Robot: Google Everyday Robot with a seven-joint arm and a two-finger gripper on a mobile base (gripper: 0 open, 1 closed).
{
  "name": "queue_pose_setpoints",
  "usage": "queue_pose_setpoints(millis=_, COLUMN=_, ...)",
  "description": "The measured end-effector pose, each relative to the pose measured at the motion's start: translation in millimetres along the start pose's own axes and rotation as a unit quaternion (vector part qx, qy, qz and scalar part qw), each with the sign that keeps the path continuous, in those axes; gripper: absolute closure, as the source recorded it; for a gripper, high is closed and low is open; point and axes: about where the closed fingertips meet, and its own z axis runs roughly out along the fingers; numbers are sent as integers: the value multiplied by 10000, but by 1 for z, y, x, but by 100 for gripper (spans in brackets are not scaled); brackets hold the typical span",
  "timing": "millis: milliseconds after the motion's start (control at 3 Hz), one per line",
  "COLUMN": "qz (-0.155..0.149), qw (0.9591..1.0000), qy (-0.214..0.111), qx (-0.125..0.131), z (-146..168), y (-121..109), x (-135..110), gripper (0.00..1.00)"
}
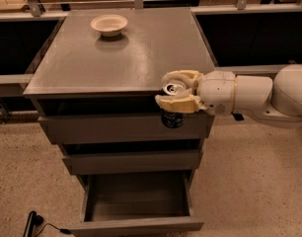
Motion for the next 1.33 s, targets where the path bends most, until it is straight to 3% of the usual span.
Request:
queue_pose_setpoints(millis=333, qz=-157, qw=9996, qy=-228, qx=21, z=5, y=-2, x=22, gripper=100)
queue_pose_setpoints(millis=667, qz=-303, qw=9958, qy=-862, qx=-36, z=15, y=15, x=73, gripper=100)
queue_pose_setpoints(millis=1000, qz=-489, qw=9902, qy=-1269, qx=-317, z=21, y=32, x=125, gripper=100)
queue_pose_setpoints(millis=1333, qz=-360, qw=9875, qy=-1442, qx=-527, z=22, y=48, x=172, gripper=100)
